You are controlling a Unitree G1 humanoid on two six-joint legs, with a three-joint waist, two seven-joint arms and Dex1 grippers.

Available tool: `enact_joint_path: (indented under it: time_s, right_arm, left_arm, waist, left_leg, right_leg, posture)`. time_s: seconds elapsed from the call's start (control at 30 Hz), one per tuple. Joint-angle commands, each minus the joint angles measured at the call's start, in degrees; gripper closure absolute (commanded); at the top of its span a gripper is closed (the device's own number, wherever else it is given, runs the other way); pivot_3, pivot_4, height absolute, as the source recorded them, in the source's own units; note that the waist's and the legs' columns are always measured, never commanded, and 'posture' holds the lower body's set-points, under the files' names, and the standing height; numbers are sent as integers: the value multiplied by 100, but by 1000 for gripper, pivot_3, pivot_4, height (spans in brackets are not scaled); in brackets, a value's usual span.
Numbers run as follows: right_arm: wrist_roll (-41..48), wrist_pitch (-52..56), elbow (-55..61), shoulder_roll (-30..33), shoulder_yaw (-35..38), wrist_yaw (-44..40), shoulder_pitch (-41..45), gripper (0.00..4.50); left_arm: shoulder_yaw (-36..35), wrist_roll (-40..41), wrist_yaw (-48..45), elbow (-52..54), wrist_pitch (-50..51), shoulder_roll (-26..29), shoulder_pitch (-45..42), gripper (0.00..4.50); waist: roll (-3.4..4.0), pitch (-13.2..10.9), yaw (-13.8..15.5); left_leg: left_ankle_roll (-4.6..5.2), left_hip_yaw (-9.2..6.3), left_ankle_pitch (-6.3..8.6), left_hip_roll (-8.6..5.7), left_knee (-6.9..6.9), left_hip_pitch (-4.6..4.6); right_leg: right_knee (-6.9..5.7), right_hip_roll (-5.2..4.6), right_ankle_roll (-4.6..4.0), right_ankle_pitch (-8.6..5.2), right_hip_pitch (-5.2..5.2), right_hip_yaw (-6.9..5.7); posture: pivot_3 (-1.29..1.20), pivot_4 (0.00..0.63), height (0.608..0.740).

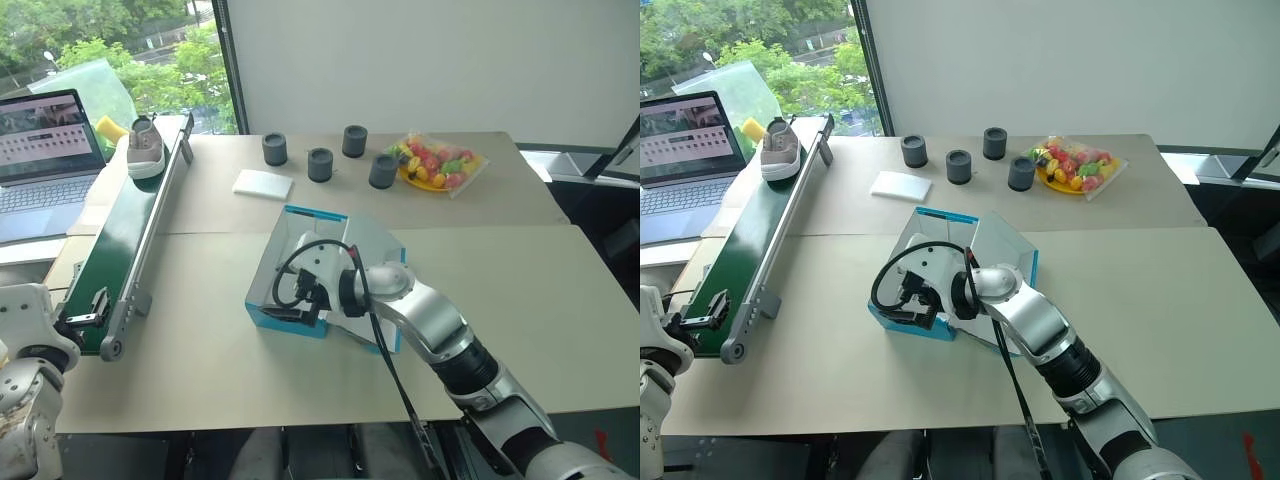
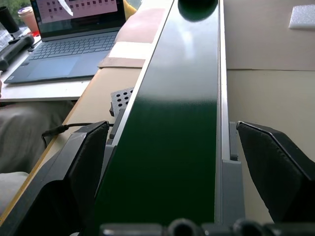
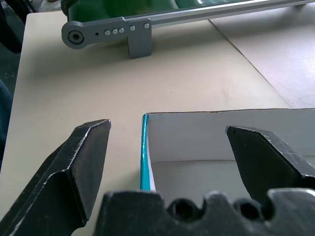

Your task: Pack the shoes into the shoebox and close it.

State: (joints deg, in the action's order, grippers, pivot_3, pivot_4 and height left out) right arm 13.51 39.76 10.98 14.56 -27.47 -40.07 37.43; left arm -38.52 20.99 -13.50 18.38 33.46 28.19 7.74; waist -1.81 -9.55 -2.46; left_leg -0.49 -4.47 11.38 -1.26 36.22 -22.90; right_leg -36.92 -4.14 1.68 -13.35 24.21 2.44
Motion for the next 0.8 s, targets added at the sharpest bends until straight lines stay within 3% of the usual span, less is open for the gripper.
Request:
enact_joint_path:
  time_s: [0.03, 0.8]
  right_arm:
    - [-28, -173, 68, -77, 169, 3, 72, 0]
    - [-190, -282, -257, -347, 428, 203, 90, 0]
  left_arm:
    - [-38, 18, -23, -38, 92, 153, -30, 30]
    - [-210, 226, 44, -109, 131, 142, -73, 30]
  waist:
    - [0, 0, -5]
    - [0, 0, -2]
  left_leg:
    - [0, 0, 0, 0, 0, 0]
    - [-1, -1, 1, 0, -2, 0]
  right_leg:
    - [0, 0, 0, 0, 0, 0]
    - [-1, -2, -1, 0, 2, 0]
  posture:
    - [0, 150, 740]
    - [0, 150, 740]
